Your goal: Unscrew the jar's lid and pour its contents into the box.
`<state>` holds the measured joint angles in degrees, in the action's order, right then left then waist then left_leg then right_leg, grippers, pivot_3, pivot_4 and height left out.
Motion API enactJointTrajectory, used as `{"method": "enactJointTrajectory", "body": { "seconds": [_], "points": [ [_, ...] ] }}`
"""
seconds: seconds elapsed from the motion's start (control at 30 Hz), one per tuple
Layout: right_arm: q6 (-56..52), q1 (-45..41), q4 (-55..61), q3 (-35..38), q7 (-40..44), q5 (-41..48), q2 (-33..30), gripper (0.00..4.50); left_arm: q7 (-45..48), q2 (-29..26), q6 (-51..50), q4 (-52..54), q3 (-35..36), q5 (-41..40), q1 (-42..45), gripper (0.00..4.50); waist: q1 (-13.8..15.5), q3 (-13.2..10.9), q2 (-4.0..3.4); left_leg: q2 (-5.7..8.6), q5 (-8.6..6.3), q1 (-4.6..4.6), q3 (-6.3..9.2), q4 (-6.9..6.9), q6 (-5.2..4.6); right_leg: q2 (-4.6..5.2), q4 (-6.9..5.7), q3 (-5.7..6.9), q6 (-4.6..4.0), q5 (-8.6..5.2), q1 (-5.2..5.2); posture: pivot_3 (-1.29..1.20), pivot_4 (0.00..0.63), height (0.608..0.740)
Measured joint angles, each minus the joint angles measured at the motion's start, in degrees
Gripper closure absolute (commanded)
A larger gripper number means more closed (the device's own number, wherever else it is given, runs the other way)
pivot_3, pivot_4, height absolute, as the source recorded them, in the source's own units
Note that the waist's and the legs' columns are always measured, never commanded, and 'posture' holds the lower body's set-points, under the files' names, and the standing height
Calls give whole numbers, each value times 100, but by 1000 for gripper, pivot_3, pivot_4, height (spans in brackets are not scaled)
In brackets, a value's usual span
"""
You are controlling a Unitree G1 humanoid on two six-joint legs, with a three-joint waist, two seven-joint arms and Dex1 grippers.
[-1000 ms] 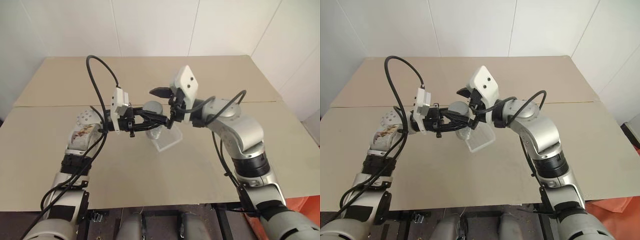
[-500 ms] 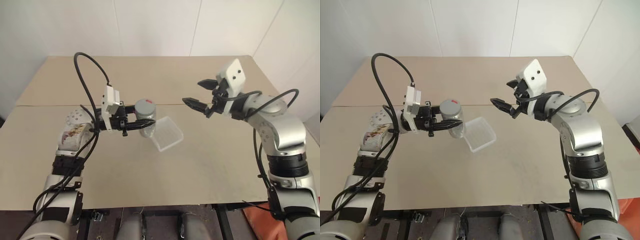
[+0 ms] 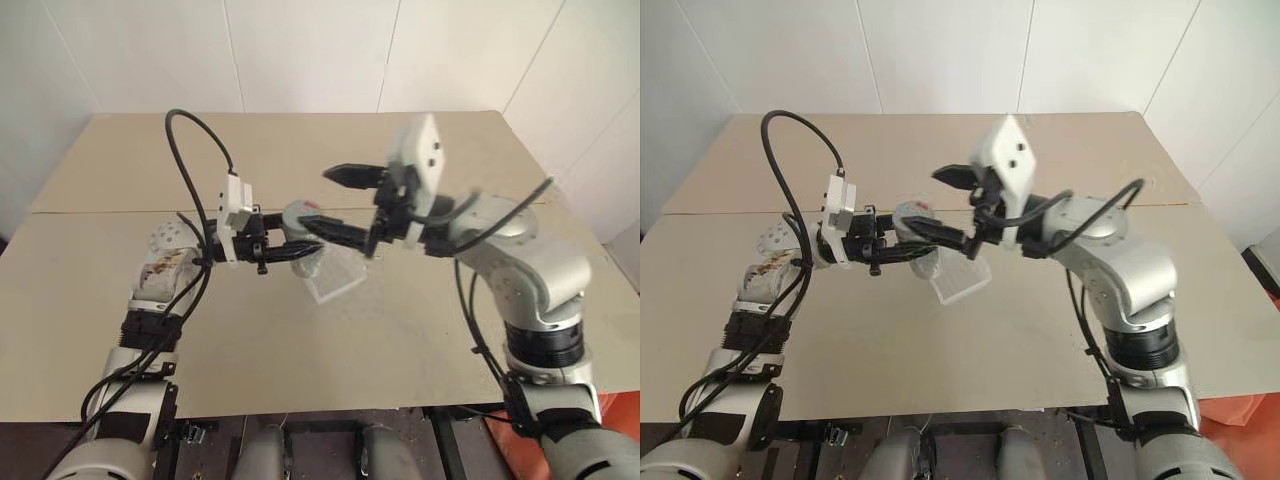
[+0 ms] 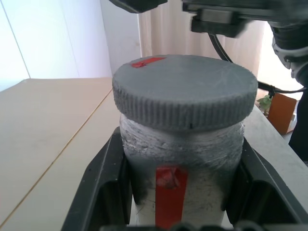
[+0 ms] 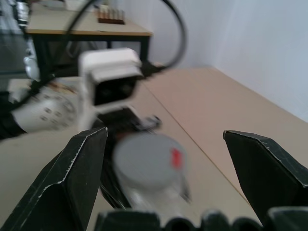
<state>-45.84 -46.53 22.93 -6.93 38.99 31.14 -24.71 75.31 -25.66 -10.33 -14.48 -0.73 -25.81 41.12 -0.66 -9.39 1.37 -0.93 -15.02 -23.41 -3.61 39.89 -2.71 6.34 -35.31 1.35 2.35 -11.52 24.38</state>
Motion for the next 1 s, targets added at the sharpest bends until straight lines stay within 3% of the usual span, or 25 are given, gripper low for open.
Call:
{"method": "enactJointTrajectory", "body": {
  "seconds": [0.2, 0.4, 1.0],
  "points": [
    [47, -186, -442, -478, -185, -537, 128, 26, 5, 8, 11, -9, -10, 0, 64, 2483, 0, 0, 0, 2, 0, -2, 0, 0, 1, 0, 0, 1, 0, 0, 2, 0, 150, 740],
    [218, -229, -660, -499, -118, -678, 170, 26, -6, -49, 10, -9, -8, 0, 68, 2483, -6, 0, 0, 1, 0, -3, 0, 0, 1, 0, 1, 1, 0, 0, 2, 0, 150, 740],
    [297, 280, -499, 385, 212, -449, -712, 26, 70, -157, 20, -52, 38, -5, 80, 2483, -9, 0, 0, -1, 0, -2, 1, -1, 0, 0, 5, 2, 0, 0, 1, 0, 150, 740]
  ]
}}
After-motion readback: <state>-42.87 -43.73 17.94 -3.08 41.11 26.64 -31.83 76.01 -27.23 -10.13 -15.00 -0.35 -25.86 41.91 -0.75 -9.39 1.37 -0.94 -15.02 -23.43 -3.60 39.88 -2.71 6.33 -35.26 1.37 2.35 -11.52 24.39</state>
